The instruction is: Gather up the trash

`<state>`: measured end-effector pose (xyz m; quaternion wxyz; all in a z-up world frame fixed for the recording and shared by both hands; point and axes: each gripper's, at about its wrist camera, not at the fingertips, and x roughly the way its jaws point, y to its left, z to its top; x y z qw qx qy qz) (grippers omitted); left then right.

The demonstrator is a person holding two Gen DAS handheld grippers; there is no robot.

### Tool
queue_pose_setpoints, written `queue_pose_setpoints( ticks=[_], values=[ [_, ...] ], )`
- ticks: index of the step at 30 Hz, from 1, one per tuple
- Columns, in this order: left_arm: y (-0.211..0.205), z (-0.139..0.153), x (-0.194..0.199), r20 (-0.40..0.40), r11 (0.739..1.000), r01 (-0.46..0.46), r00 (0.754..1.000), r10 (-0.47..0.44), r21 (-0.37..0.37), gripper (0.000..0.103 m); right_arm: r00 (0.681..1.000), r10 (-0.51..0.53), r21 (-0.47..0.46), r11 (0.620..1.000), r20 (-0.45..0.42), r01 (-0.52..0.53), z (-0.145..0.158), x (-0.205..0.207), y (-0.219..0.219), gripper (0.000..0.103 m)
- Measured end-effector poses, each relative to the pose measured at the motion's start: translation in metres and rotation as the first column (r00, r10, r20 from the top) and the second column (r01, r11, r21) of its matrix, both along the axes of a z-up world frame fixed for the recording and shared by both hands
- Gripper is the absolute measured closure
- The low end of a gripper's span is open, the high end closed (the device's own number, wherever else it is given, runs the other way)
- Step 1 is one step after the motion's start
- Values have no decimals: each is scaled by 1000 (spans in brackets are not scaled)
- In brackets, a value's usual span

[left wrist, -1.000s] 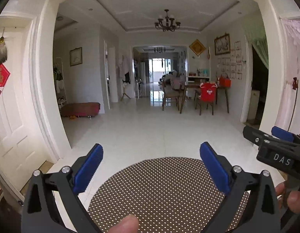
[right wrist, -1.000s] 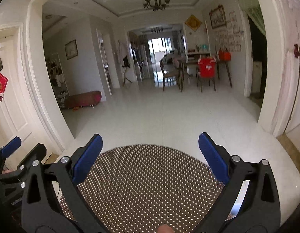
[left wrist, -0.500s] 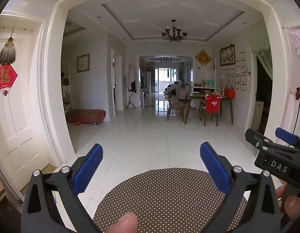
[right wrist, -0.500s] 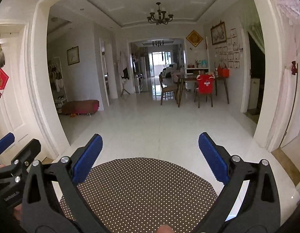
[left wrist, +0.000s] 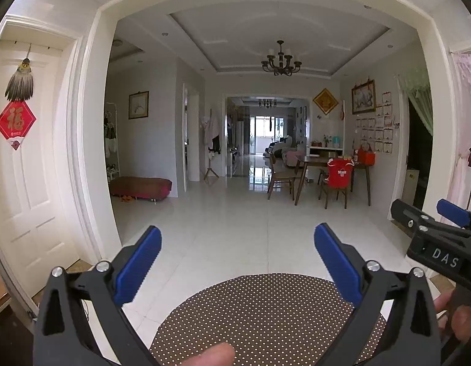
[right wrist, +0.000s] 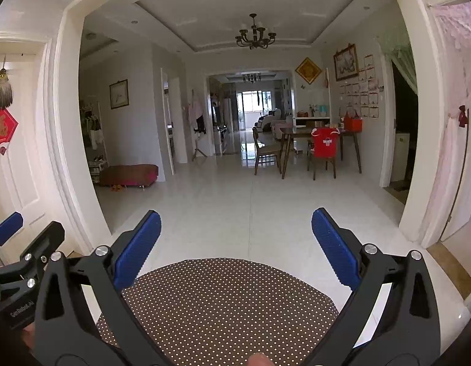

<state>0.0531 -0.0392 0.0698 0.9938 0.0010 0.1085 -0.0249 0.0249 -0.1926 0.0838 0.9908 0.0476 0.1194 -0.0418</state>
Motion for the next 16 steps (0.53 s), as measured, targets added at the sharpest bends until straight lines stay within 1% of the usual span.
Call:
queue_pose_setpoints(
  ticks=[4, 7, 11, 16],
  values=[
    [4, -1, -1, 10, 1000, 6, 1000, -5, -18, 5, 1000, 11, -6, 1000, -1, -11, -2, 0, 2, 6],
    [7, -2, -2, 24, 1000, -2, 1000, 2, -10, 5, 1000, 19, -1, 1000, -4, -19, -4, 1, 3, 6],
    [4, -2, -1, 16, 1000, -12, 1000, 12, 6, 5, 1000, 21, 1, 1000, -2, -21, -3, 2, 3, 6],
    [5, -2, 1, 5, 1000, -19, 1000, 19, -6, 5, 1000, 27, -6, 1000, 2, -27, 0, 5, 3, 6]
  ],
)
